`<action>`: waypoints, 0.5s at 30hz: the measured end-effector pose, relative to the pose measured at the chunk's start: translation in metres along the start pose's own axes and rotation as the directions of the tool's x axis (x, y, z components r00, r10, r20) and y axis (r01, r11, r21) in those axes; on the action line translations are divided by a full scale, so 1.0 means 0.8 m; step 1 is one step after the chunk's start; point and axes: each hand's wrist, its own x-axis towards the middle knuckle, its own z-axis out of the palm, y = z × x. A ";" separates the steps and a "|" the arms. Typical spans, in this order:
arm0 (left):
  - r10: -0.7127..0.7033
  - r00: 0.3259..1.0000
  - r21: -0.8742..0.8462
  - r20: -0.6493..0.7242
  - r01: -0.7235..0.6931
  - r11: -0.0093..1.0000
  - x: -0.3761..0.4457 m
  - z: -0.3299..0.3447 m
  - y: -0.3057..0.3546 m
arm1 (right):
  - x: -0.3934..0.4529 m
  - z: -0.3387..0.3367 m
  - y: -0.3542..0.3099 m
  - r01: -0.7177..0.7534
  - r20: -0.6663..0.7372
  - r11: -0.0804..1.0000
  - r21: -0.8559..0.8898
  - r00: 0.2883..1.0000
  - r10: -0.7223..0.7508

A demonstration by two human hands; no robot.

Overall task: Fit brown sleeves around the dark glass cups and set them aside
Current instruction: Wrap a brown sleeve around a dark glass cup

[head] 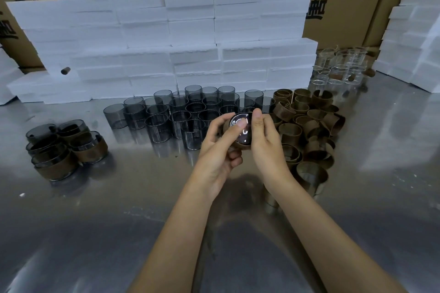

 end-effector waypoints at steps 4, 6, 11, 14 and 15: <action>0.004 1.000 0.032 0.006 -0.004 0.999 0.001 -0.002 -0.001 | 0.004 -0.003 -0.002 -0.038 0.007 0.999 0.000 0.999 0.038; 0.004 1.000 0.070 -0.029 -0.002 0.998 0.002 -0.005 0.002 | 0.008 -0.007 -0.007 -0.169 0.039 0.981 0.100 0.985 0.166; -0.099 0.985 0.311 -0.144 0.141 0.940 0.002 -0.002 0.006 | 0.007 -0.014 -0.016 -0.341 0.078 0.928 0.149 0.940 0.333; -0.142 0.973 0.343 -0.181 0.198 0.918 -0.004 0.008 0.000 | 0.004 -0.011 -0.015 -0.367 0.022 0.918 0.148 0.929 0.368; -0.142 0.967 0.335 -0.212 0.209 0.919 -0.006 0.011 -0.001 | 0.003 -0.010 -0.015 -0.375 0.006 0.914 0.157 0.926 0.378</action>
